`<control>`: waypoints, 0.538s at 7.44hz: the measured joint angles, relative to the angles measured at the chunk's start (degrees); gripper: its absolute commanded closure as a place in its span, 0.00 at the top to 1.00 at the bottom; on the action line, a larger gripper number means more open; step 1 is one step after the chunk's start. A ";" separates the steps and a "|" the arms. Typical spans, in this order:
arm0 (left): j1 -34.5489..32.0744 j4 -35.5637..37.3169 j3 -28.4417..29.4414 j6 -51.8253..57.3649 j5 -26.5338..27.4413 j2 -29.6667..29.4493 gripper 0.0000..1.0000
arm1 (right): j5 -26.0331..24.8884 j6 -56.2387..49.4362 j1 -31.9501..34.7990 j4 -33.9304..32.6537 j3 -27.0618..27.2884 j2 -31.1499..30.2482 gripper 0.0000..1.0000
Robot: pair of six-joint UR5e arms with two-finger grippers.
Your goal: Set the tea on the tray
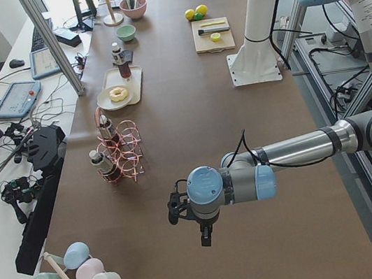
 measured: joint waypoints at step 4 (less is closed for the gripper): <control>-0.77 0.01 -0.04 0.00 -0.09 0.01 0.99 | 1.48 -0.24 0.00 0.61 0.08 -0.24 1.00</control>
